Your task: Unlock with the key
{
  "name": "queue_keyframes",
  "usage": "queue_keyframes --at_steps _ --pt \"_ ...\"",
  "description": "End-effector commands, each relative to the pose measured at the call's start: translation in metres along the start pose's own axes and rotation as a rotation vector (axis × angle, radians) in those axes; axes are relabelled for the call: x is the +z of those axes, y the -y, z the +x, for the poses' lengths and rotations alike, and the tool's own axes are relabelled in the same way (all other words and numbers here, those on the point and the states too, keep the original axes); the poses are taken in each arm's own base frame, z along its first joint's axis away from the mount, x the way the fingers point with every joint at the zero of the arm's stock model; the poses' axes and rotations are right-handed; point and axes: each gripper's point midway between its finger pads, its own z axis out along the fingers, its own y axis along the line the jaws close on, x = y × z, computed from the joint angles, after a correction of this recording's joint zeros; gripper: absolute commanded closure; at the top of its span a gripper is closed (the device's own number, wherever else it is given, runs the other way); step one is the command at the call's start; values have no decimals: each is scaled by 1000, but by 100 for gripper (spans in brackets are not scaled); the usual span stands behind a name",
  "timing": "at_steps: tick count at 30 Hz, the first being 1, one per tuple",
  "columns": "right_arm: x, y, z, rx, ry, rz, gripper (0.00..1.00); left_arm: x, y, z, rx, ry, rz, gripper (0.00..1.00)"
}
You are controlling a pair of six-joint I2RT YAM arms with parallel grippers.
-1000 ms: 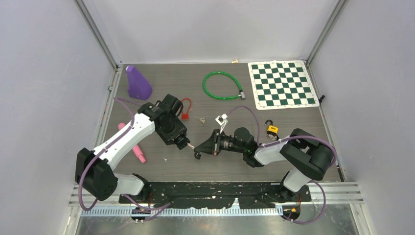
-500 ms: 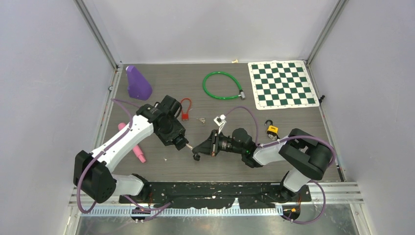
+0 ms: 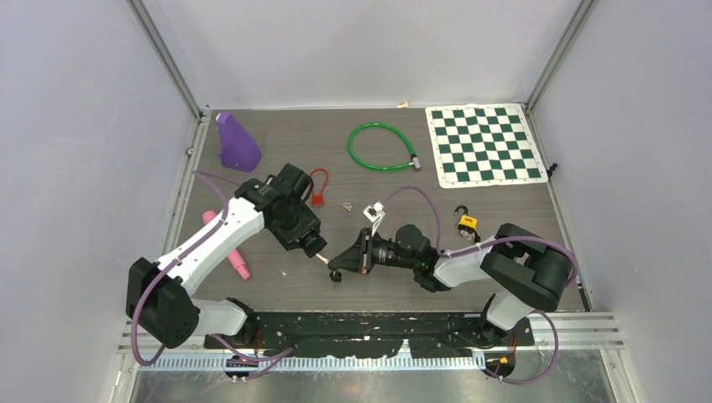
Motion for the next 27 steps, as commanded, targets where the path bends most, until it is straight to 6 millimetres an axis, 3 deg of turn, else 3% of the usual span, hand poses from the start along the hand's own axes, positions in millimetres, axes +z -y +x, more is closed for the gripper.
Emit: queue_keyframes --at_steps 1,27 --pt "3 -20 -20 -50 66 -53 95 -18 26 -8 -33 22 105 79" --pt "8 -16 -29 -31 106 -21 95 -12 24 0 -20 -14 131 80"
